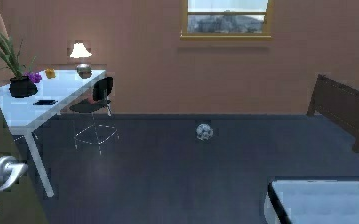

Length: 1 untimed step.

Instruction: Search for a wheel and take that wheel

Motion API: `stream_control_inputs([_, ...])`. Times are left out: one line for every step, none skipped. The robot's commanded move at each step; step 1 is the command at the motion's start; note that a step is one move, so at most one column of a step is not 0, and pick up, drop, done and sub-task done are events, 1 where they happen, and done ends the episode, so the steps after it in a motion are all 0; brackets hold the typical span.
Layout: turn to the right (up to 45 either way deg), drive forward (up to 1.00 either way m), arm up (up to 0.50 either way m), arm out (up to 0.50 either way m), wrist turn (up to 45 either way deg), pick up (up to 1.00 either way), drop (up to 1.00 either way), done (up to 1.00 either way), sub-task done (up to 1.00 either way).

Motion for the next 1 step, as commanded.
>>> stream_control_inputs([0.0, 0.0, 0.0, 0.0, 0.0, 0.0, 0.0, 1.0, 0.0])
